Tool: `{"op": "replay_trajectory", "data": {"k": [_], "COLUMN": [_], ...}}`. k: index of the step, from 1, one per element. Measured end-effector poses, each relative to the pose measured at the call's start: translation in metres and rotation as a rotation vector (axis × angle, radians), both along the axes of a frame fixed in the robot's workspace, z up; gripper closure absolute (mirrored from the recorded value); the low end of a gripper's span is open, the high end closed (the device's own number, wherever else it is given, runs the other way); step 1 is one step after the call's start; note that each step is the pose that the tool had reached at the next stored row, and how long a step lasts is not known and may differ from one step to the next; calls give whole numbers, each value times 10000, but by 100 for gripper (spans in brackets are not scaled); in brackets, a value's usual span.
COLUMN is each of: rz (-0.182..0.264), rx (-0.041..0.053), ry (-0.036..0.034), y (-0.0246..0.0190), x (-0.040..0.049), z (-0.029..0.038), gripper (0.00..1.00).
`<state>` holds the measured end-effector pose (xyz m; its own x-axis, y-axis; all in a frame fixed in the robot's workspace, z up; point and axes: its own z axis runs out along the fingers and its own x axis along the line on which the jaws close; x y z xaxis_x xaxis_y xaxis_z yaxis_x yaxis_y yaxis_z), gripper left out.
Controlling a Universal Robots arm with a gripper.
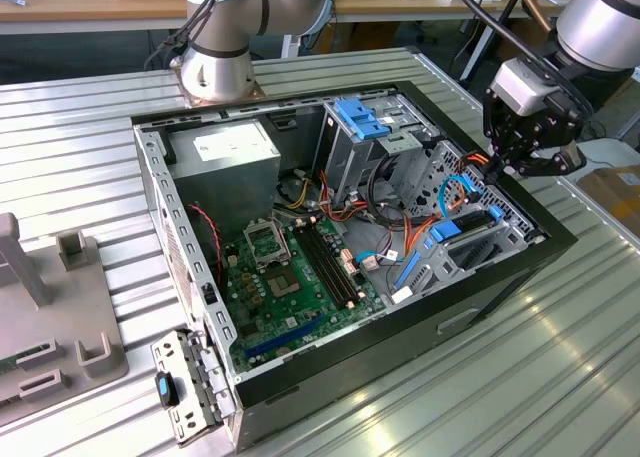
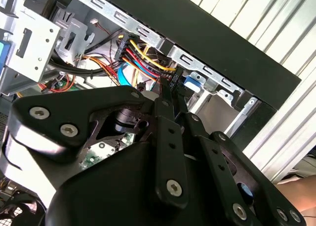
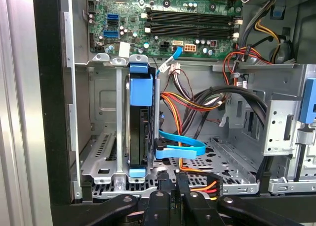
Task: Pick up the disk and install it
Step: 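Insert the first disk wire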
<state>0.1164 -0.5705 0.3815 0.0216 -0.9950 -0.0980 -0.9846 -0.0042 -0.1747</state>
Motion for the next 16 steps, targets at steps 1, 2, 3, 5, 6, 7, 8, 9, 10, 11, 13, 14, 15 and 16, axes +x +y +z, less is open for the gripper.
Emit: {"op": "replay_trajectory", "data": {"k": [1, 2, 3, 5, 6, 7, 8, 9, 10, 11, 13, 14, 15, 16], "rz": [0, 0, 0, 0, 0, 0, 0, 1, 1, 0, 0, 0, 0, -5], "rx": [-2, -2, -3, -2, -1, -2, -1, -1, -1, -1, -1, -2, -1, -1], "ry": [0, 0, 0, 0, 0, 1, 0, 0, 0, 0, 0, 0, 0, 1], "y": [-10, -12, -13, -16, -16, -16, -16, -16, -15, -15, -16, -16, -16, -21], "x": [0, 0, 0, -6, -6, -7, -7, -7, -7, -7, -7, -8, -8, -9], "z": [0, 1, 1, 0, 0, 1, 0, 0, 0, 0, 0, 0, 0, -2], "gripper": [83, 83, 83, 83, 83, 83, 83, 83, 83, 83, 83, 83, 83, 83]}}
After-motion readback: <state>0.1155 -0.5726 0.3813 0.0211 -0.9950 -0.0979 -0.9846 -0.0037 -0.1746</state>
